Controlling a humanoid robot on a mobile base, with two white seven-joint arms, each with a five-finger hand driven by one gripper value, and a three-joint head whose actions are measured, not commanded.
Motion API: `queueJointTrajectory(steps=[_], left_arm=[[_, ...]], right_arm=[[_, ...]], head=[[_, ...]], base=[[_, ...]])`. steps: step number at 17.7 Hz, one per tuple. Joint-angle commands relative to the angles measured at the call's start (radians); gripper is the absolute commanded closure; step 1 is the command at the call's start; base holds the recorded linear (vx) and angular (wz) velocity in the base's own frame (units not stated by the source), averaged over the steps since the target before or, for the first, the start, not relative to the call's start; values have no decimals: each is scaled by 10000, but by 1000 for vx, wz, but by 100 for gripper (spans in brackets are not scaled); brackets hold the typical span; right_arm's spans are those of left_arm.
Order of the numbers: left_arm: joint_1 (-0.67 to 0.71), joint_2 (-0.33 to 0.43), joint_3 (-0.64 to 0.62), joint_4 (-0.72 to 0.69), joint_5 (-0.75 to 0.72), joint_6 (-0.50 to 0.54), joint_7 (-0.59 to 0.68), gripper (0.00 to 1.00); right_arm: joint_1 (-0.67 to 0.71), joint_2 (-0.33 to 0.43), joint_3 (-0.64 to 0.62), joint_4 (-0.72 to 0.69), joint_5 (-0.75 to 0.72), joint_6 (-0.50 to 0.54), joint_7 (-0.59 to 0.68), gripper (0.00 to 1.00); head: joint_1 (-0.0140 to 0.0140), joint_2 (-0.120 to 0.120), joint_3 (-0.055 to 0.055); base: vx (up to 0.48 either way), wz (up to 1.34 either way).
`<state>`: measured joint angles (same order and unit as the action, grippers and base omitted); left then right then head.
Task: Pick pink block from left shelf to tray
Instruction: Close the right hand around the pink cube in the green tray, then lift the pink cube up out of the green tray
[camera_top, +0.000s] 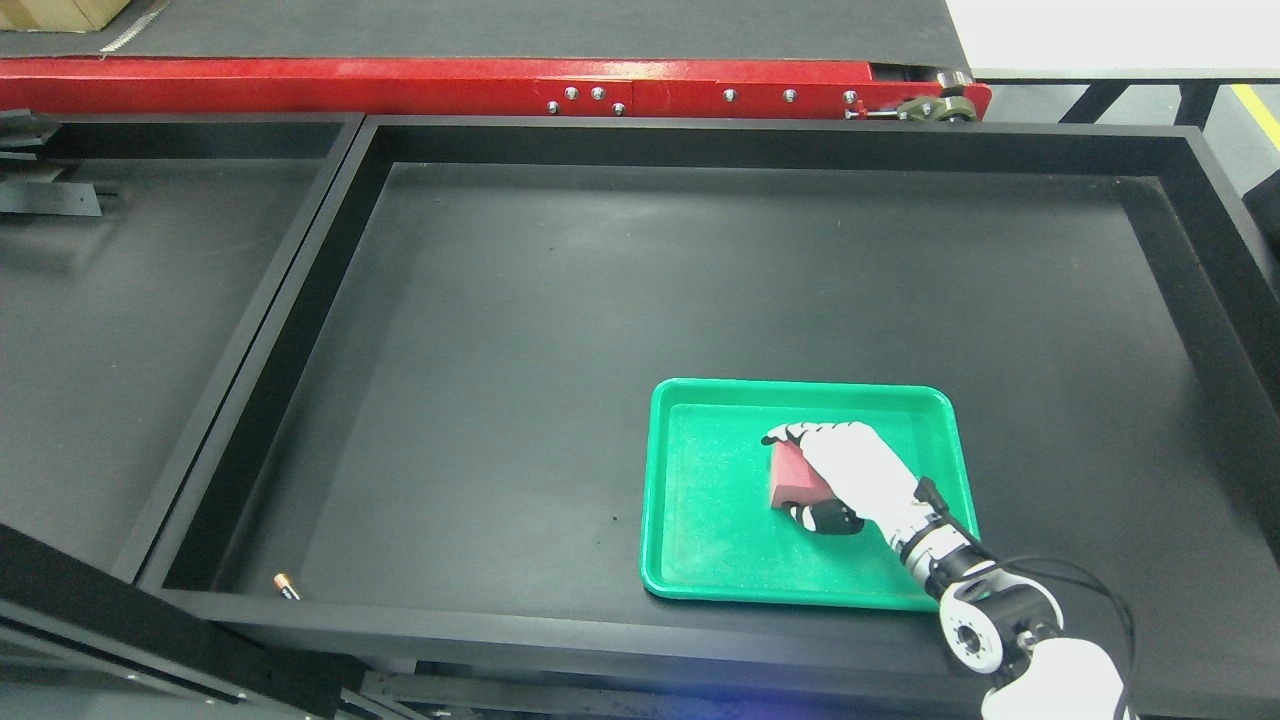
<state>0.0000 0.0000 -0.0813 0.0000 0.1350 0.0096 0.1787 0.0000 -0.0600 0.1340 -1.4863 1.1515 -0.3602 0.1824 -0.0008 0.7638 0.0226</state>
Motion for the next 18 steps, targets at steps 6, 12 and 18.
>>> queueJointTrajectory(steps=[6, 12, 18], left_arm=[[-292, 175, 0, -175, 0, -4, 8, 0], [-292, 175, 0, -175, 0, -4, 8, 0], [-292, 175, 0, -175, 0, -4, 8, 0]], right_arm=[[-77, 1, -1462, -323, -3200, -1764, -2497, 95], [138, 1, -1816, -676, -3477, -2042, -3250, 95], [353, 32, -1816, -815, -3692, -2150, -3250, 95]], head=[[0, 0, 0], [0, 0, 0], [0, 0, 0]], base=[[0, 0], [0, 0], [-41, 54]])
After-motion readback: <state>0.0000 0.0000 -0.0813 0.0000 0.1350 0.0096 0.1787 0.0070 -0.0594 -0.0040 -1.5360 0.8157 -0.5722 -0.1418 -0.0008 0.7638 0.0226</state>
